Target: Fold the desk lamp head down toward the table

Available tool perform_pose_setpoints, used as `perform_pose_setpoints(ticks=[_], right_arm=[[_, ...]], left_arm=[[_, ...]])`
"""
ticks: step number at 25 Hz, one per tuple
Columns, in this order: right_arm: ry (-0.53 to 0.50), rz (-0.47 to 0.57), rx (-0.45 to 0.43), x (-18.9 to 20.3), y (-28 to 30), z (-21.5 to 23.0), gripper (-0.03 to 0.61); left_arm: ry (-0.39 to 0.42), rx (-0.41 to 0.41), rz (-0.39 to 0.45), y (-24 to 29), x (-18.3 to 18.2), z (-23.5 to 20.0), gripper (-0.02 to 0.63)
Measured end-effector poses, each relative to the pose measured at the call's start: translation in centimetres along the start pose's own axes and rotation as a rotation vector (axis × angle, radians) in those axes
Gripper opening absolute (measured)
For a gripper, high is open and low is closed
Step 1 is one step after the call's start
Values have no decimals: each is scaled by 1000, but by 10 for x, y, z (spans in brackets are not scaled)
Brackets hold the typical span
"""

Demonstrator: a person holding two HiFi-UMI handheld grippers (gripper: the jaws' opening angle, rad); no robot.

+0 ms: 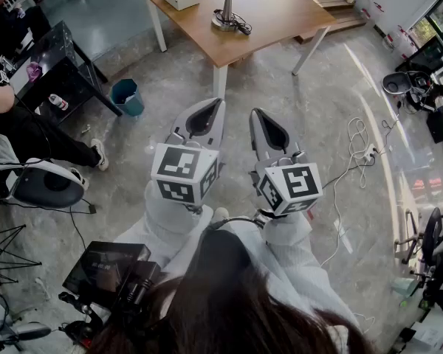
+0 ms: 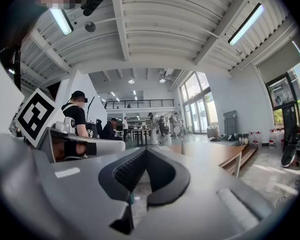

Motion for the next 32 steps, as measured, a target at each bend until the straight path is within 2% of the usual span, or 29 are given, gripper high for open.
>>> perform_pose_setpoints(ticks=[15,19,27,32], right_arm=[[4,5,-23,3,4,10,0],[0,-14,-32,11,21,15,2],[49,-48,-35,21,70,31,2],[38,-69,-5,23,172,55,2]], left_arm=[[-15,-20,-3,11,7,-1,2],[-28,-36,-6,22,13,-12,2],[-40,-57,-21,52,15,-54,2],[-50,-30,-17,117,1,-137,2]])
Point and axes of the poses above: the fingertips, and each gripper's own axes: y forward along the fingers, z to its right, x out of its underside, the point moved 5 cm from there along -y, backward along the fingers, and after that the axes turned 9 degrees about x, right-handed, at the moved point
